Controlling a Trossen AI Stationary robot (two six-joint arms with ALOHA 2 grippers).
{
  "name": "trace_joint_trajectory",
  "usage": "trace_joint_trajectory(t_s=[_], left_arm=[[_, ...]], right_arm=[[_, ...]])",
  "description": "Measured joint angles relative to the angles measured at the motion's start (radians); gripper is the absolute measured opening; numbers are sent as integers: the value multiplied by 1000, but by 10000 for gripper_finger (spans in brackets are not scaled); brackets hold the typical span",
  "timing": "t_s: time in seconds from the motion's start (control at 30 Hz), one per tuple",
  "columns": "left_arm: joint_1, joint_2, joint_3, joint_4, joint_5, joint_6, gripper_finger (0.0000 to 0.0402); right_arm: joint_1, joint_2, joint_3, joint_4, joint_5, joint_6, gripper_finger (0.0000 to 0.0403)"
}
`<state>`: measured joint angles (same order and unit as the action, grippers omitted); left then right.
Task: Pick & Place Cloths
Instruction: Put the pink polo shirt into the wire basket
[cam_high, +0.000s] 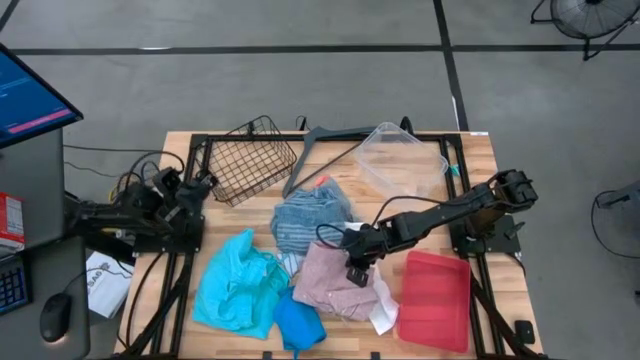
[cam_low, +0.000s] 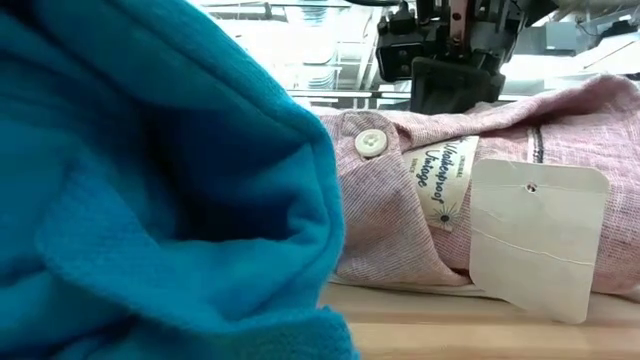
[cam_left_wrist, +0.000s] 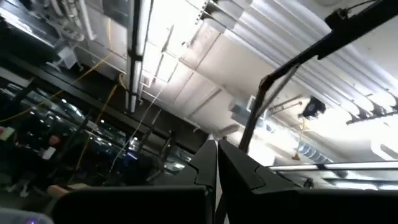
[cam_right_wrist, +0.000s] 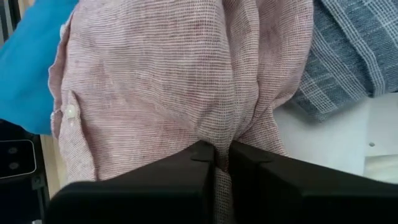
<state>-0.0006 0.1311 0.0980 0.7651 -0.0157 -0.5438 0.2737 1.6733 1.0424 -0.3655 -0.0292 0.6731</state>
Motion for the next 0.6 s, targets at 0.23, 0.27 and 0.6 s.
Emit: trace_joint_trajectory(t_s=[0.23, 0.27, 0.6], left_arm=[[-13, 411, 287, -124, 258, 31, 25], [-18, 478, 334, -170, 309, 52, 36], [-43, 979, 578, -428, 712, 452, 193]], right_arm=[[0, 0, 0, 5, 1, 23, 36], [-1, 0, 0, 5, 2, 26, 41], [-1, 0, 0, 8, 3, 27, 54]])
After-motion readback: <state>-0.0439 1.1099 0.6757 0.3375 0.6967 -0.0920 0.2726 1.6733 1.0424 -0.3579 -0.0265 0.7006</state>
